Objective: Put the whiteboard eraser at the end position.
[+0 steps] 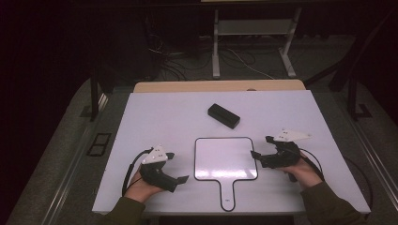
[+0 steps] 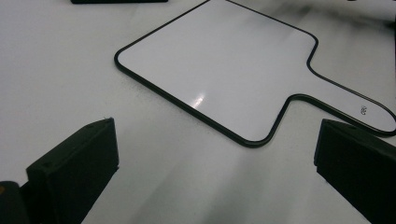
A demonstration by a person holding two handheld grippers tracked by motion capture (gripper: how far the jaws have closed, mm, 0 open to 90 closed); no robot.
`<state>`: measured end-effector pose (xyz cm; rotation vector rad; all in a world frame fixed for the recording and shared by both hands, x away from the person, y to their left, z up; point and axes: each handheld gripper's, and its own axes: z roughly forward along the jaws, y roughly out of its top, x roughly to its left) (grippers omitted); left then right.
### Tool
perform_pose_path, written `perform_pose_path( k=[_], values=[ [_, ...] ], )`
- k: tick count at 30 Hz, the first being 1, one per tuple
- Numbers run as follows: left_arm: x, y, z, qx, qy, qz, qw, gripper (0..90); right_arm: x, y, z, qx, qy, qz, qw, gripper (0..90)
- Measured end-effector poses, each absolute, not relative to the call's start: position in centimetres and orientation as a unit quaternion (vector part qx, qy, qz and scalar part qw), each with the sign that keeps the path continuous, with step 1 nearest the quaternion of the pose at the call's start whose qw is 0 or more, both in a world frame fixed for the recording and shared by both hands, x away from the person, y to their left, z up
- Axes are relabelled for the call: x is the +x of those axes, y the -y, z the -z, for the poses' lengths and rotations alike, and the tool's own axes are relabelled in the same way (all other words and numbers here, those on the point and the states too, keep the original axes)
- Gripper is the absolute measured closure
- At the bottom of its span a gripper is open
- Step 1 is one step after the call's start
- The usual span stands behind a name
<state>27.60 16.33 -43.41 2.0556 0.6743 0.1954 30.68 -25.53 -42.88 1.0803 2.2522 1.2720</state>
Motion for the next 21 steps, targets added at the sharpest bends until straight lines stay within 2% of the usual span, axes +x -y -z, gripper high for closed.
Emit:
perform_pose_path(
  k=[21],
  values=[
    [27.6,-16.3,43.4,0.84,-0.27,-0.08,0.463,0.0,27.2,28.4,43.9,0.377,-0.784,-0.47,0.151,12.7]
  ],
)
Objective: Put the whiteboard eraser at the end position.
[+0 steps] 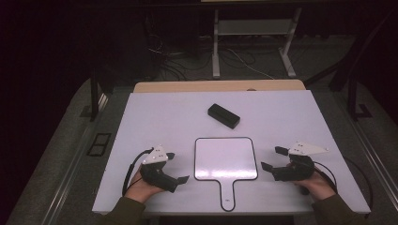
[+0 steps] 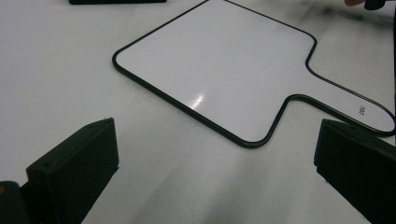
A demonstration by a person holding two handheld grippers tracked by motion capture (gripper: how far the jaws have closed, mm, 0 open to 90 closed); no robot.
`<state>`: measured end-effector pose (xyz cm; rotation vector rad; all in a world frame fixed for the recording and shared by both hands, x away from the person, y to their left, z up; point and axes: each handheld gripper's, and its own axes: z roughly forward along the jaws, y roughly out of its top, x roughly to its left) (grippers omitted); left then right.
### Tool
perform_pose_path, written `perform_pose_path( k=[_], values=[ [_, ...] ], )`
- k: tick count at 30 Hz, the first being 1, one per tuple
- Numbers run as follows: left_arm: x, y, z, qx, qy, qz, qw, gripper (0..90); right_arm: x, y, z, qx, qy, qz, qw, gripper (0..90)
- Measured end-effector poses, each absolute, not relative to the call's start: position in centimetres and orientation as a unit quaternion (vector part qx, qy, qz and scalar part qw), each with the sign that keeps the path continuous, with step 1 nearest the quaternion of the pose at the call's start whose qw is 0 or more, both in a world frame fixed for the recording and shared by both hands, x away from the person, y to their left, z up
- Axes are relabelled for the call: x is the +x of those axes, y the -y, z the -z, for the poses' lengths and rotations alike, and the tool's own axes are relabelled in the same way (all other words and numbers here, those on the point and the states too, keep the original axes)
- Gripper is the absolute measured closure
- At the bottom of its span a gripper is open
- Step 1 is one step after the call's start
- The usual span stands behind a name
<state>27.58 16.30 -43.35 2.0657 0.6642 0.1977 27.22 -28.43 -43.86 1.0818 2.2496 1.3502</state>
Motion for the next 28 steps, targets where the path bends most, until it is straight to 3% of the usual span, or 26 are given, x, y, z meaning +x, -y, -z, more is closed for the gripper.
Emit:
perform_pose_path(
  k=[28],
  values=[
    [27.6,-16.2,43.5,0.842,-0.27,-0.076,0.461,0.0,25.5,30.0,44.6,0.379,-0.791,-0.456,0.153,12.7]
  ],
)
